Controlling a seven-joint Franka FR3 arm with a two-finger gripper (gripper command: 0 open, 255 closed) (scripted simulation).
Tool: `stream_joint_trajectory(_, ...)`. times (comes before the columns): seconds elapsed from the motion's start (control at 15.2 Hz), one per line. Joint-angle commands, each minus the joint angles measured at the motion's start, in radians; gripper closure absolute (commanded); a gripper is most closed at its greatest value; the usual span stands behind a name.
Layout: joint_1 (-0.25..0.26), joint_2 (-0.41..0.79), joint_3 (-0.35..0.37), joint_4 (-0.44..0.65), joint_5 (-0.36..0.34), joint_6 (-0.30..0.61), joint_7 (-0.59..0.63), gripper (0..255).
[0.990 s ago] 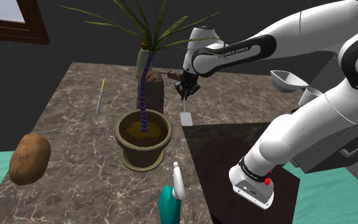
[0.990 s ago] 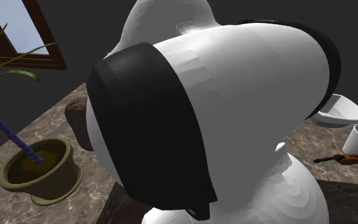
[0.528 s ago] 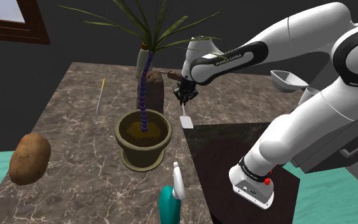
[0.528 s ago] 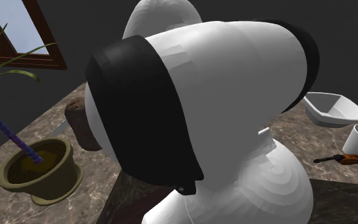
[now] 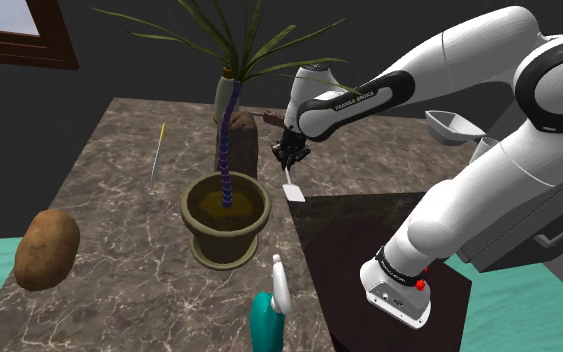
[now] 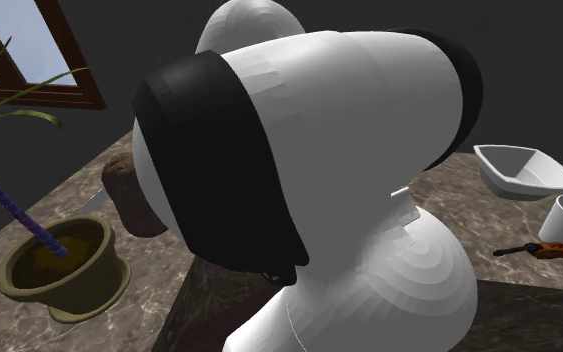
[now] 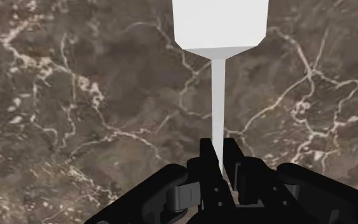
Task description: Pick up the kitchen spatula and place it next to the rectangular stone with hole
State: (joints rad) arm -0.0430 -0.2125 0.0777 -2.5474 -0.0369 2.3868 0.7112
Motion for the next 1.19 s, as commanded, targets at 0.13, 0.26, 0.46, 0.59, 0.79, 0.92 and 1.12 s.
stream_joint_trajectory(0.13,0.0,0.0,0.0,0.0,0.0,0.001,0.0,0)
stream_joint_trajectory(0.26,0.0,0.0,0.0,0.0,0.0,0.001,0.0,0)
stream_joint_trajectory(0.46,0.0,0.0,0.0,0.0,0.0,0.001,0.0,0)
stream_joint_trajectory(0.59,0.003,-0.049,-0.001,0.027,0.007,-0.076,-0.005,0)
stream_joint_trajectory(0.79,0.005,-0.088,-0.001,0.055,0.012,-0.143,-0.009,0)
stream_joint_trajectory(0.92,0.005,-0.088,-0.001,0.055,0.012,-0.143,-0.009,0)
stream_joint_trajectory(1.12,0.005,-0.088,-0.001,0.055,0.012,-0.143,-0.009,0)
